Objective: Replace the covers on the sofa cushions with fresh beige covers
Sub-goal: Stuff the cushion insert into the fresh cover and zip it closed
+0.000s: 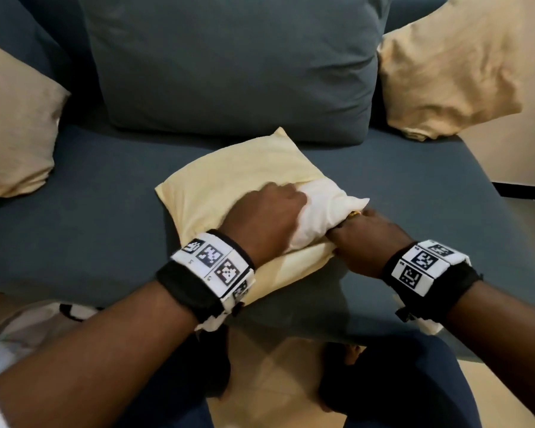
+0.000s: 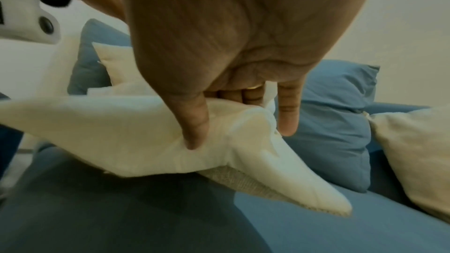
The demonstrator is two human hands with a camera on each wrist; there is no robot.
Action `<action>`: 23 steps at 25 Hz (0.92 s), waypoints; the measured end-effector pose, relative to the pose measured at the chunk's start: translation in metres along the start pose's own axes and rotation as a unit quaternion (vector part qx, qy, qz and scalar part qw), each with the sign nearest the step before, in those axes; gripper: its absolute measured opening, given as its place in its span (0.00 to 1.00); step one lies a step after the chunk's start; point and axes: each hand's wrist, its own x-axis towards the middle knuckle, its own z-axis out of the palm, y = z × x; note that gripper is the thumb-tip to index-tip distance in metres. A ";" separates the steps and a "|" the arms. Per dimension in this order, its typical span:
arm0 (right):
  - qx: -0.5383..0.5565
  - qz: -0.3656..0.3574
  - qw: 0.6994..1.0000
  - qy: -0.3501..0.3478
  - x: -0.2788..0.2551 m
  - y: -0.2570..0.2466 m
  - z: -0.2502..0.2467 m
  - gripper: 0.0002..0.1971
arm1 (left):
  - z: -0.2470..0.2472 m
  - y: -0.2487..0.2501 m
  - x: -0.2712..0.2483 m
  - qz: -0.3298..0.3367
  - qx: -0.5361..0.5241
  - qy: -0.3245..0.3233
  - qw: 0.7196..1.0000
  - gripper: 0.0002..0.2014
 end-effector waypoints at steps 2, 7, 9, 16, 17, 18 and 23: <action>0.018 0.007 1.000 -0.001 -0.011 -0.007 -0.004 0.16 | 0.021 0.017 0.018 0.055 -0.123 -0.045 0.990 0.19; -0.029 -0.040 0.998 0.050 -0.029 0.004 -0.019 0.09 | 0.068 0.026 0.018 0.072 -0.044 -0.198 0.977 0.35; -0.028 -0.076 0.997 0.009 -0.024 0.009 -0.025 0.12 | 0.067 0.022 0.012 0.076 -0.077 -0.212 0.971 0.38; -0.135 -0.054 0.984 -0.105 0.031 0.056 -0.025 0.26 | 0.035 -0.048 -0.057 -0.018 -0.009 -0.272 0.962 0.22; -0.153 -0.055 0.982 -0.100 0.032 0.063 -0.026 0.25 | 0.035 -0.059 -0.065 -0.063 0.006 -0.279 0.958 0.25; -0.156 -0.051 0.982 -0.092 0.028 0.065 -0.029 0.24 | 0.034 -0.066 -0.073 -0.102 0.005 -0.279 0.955 0.27; -0.117 -0.025 0.985 -0.125 -0.009 0.040 -0.033 0.24 | 0.038 -0.082 -0.071 -0.104 0.113 -0.250 0.956 0.22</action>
